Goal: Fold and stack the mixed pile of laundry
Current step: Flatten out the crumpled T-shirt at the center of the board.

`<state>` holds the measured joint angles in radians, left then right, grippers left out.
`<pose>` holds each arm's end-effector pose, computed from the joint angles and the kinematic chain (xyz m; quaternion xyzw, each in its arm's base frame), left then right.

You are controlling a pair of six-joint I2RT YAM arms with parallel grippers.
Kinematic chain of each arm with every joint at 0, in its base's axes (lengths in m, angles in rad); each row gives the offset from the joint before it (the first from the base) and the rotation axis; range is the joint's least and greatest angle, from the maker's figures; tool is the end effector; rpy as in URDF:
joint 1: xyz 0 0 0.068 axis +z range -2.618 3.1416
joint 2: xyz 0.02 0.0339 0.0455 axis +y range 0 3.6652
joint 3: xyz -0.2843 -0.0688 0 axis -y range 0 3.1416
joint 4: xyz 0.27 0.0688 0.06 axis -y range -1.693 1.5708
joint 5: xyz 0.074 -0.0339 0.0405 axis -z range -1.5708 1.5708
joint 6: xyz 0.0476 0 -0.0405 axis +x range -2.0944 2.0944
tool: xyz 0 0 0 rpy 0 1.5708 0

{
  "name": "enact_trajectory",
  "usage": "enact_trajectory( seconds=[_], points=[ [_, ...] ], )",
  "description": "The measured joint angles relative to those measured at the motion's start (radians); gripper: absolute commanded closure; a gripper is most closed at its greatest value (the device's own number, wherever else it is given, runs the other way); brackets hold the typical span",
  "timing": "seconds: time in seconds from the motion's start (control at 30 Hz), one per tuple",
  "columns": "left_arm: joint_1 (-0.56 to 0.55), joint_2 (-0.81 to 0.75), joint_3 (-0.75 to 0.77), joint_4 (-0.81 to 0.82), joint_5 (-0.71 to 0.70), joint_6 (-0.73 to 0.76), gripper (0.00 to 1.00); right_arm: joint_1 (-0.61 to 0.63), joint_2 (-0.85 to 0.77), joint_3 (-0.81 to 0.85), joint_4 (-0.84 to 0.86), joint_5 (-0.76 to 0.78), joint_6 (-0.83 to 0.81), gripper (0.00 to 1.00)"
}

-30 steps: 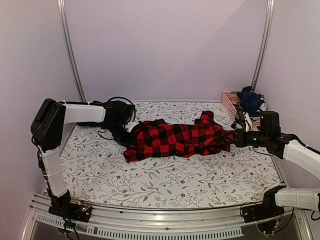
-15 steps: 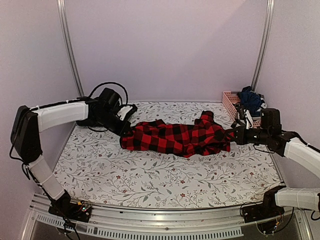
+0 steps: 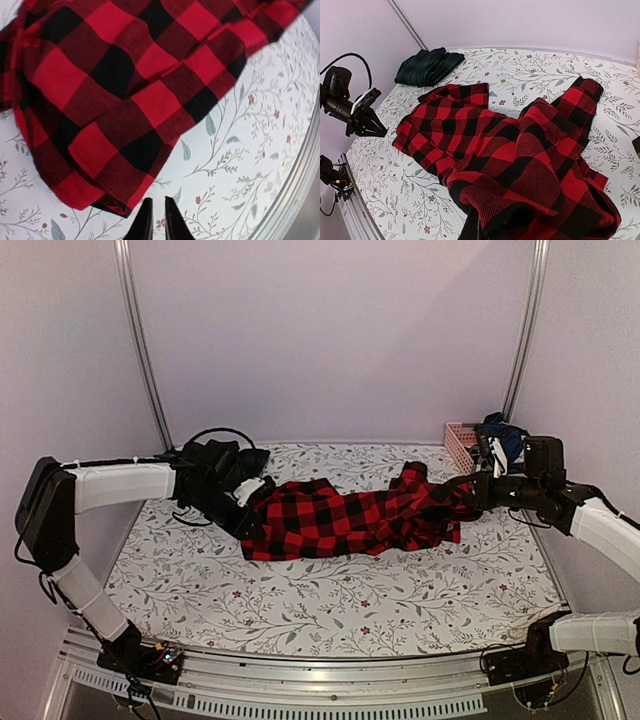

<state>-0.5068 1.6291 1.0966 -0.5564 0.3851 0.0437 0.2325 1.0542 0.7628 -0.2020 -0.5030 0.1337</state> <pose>0.3012 -0.1876 0.2073 0.3030 0.9049 -0.2346 0.1853 0.2451 0.0816 0.2858 -0.1686 0.8241 0.3005 0.4497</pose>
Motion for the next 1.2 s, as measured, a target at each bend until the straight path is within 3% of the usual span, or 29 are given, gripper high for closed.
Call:
enact_trajectory(
  seconds=[0.07, 0.13, 0.23, 0.4, 0.63, 0.83, 1.2],
  points=[
    [-0.014, 0.006, -0.021, -0.017, 0.015, 0.016, 0.51, 0.0, 0.0, -0.004, -0.001, -0.006, -0.002, 1.0],
    [-0.021, 0.009, -0.013, -0.021, 0.027, 0.034, 0.45, 0.0, 0.0, -0.014, 0.002, -0.01, -0.002, 1.0],
    [-0.024, 0.055, 0.077, -0.045, 0.042, 0.058, 0.45, 0.0, 0.0, -0.048, 0.002, -0.016, 0.0, 1.0],
    [-0.024, 0.256, 0.322, -0.114, 0.096, 0.128, 0.43, 0.0, 0.0, -0.086, 0.005, -0.031, 0.008, 1.0],
    [-0.003, 0.44, 0.446, -0.241, 0.13, 0.181, 0.38, 0.0, 0.0, -0.089, 0.024, -0.038, 0.01, 1.0],
    [0.044, 0.475, 0.523, -0.29, 0.132, 0.198, 0.38, 0.0, 0.0, -0.097, 0.032, -0.049, 0.013, 1.0],
    [0.055, 0.528, 0.491, -0.312, 0.158, 0.219, 0.56, 0.0, 0.0, -0.101, 0.035, -0.051, 0.016, 1.0]
  ],
)
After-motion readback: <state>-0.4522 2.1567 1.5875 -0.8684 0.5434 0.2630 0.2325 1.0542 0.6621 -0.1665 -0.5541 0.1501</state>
